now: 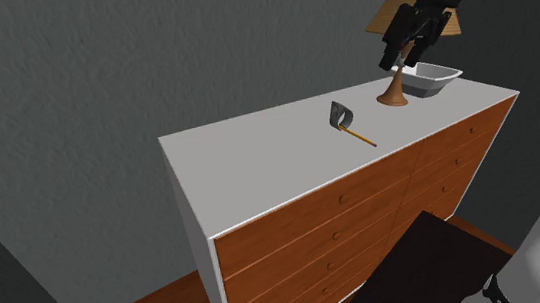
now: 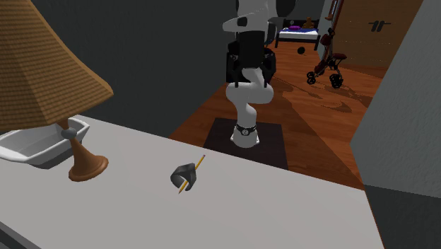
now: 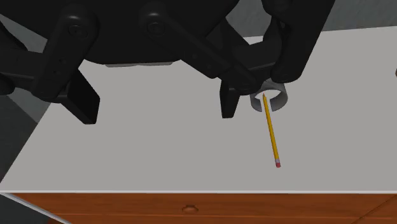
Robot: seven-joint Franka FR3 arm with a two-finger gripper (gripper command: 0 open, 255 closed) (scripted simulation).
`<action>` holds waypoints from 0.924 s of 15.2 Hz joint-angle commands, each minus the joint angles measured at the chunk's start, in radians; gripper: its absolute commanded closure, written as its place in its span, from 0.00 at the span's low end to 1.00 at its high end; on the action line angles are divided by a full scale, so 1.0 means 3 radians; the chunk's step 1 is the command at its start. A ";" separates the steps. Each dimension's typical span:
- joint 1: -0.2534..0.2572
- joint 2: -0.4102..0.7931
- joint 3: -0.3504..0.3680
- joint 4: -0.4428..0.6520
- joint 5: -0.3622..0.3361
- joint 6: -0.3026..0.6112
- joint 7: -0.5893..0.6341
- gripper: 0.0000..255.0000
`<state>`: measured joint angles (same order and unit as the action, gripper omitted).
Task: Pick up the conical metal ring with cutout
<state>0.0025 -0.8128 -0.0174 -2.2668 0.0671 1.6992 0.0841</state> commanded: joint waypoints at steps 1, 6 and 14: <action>0.0000 0.0000 0.0000 0.0000 0.0000 0.0000 0.0000 0.00; 0.0128 0.0432 -0.0375 0.0045 -0.0193 0.0209 -0.0818 0.00; 0.0343 0.1362 -0.0888 0.0423 -0.0339 0.0502 -0.2099 0.00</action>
<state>0.0963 -0.4450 -0.2667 -2.1662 -0.0325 1.8457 -0.4921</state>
